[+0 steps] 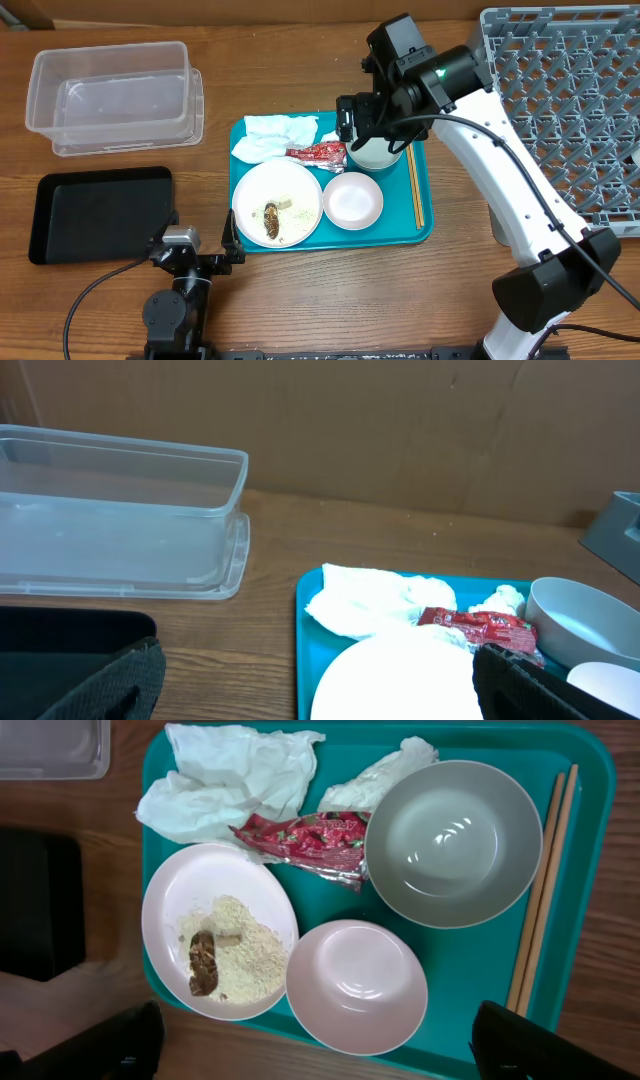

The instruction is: Sort waste into correct bins and load items into the dishwasher

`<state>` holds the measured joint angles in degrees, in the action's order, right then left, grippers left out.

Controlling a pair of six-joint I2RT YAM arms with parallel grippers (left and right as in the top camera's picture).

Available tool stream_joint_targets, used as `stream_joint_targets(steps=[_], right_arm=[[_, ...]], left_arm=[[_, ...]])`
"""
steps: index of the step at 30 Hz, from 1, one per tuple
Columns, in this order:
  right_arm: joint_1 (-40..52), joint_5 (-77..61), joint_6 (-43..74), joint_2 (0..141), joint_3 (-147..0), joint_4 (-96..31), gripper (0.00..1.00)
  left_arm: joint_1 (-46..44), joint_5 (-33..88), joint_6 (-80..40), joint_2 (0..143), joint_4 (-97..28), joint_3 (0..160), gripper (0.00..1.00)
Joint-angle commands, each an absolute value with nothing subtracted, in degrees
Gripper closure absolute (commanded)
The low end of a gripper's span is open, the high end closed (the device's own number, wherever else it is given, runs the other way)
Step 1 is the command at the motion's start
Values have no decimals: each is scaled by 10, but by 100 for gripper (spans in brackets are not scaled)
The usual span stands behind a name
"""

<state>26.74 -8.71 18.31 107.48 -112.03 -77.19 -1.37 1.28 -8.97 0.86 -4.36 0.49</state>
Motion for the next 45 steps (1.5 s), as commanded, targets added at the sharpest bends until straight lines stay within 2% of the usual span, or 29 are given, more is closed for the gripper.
stream_joint_targets(steps=[1,10,17,26,32,36,45], right_arm=[[270,-71,200,1068,-1118,-771,0],[269,-51,195,1068,-1118,-771,0],[241,93,196,1068,-1118,-780,0],[101,241,195,1068,-1118,-830,0],[-38,239,196,1068,-1118,-824,0],[-117,183,196,1068,-1118,-824,0],[-201,136,196,1068,-1118,-824,0]], left_arm=[[-9,11,-83,4,-44,3,0],[-9,11,-83,4,-44,3,0],[-9,11,-83,4,-44,3,0],[-9,11,-83,4,-44,3,0],[-9,11,-83,4,-44,3,0],[-9,11,-83,4,-44,3,0],[-9,11,-83,4,-44,3,0]])
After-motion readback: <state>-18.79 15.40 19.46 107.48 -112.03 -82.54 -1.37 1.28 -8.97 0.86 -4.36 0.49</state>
